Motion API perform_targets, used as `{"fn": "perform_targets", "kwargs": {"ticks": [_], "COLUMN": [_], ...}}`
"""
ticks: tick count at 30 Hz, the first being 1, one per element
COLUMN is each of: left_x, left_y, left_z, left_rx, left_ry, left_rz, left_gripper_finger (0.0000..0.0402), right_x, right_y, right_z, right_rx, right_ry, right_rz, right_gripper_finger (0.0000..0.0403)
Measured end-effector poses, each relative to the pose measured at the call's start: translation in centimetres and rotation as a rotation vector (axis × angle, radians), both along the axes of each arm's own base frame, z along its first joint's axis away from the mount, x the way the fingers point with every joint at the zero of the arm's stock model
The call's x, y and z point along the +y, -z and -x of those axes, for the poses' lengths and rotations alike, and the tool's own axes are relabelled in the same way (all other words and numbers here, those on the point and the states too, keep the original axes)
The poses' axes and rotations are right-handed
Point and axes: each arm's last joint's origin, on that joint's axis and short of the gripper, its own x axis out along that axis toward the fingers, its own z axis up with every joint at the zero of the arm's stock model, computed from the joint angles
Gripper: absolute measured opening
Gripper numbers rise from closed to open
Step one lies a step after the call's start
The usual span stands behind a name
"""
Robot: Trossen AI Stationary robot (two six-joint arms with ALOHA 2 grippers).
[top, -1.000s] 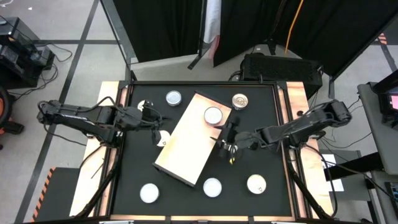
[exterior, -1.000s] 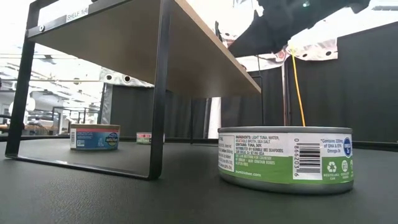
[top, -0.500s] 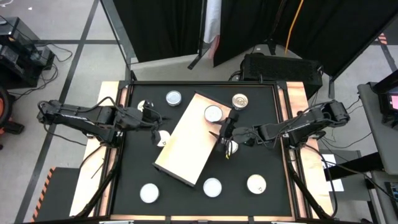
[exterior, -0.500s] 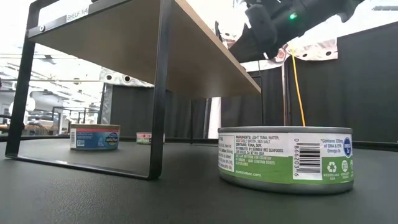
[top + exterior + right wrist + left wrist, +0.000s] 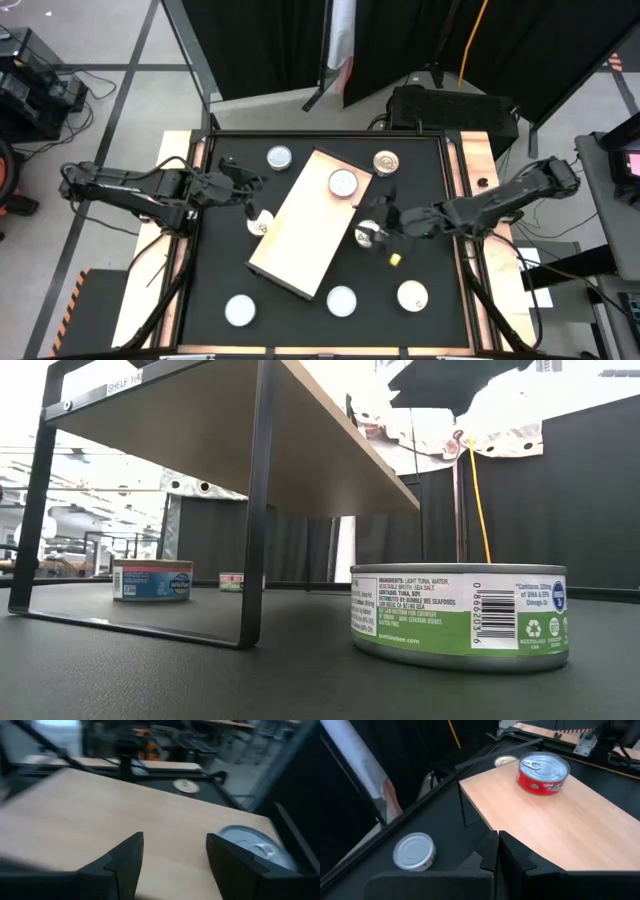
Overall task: Stack canned seafood by type on shelf
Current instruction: Put the green tuna can on the shelf
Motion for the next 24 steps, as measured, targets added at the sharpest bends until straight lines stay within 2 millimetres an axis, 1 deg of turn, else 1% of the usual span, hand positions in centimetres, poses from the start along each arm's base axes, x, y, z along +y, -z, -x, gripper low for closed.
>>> {"fn": "perform_targets", "kwargs": {"ticks": [3,5,7,10,13,15,18,21,24], "left_x": [0.5,1.3,2.2,3.2,3.9,3.9,3.5,3.3,3.0], "left_y": [0.0,-0.1,-0.3,-0.3,0.2,0.5,0.6,0.3,0.1], "left_z": [0.0,0.0,0.1,0.1,0.5,1.4,2.9,3.9,4.5], "left_rx": [0.030,0.050,0.064,0.083,0.135,0.185,0.217,0.190,0.172], "left_ry": [0.020,0.002,0.023,0.127,0.174,0.200,0.200,0.166,0.176], "left_rz": [-0.037,-0.065,-0.057,-0.007,0.053,0.115,0.210,0.253,0.256], "left_gripper_finger": [0.0018,0.0018,0.0018,0.0018,0.0018,0.0018,0.0018,0.0018,0.0018], "right_x": [0.9,1.3,1.4,1.4,1.3,1.4,1.5,1.7,1.9], "right_y": [-0.6,-0.8,-0.9,-1.1,-1.2,-1.1,-0.6,-0.3,-0.1], "right_z": [1.5,2.5,3.1,3.5,3.6,3.7,4.0,4.2,4.4], "right_rx": [0.022,0.046,0.058,0.059,0.051,0.058,0.103,0.133,0.136], "right_ry": [-0.079,-0.097,-0.098,-0.097,-0.095,-0.088,-0.075,-0.057,-0.034], "right_rz": [-0.037,-0.061,-0.081,-0.098,-0.105,-0.127,-0.168,-0.208,-0.276], "right_gripper_finger": [0.0210,0.0210,0.0210,0.0210,0.0210,0.0210,0.0210,0.0210,0.0210]}}
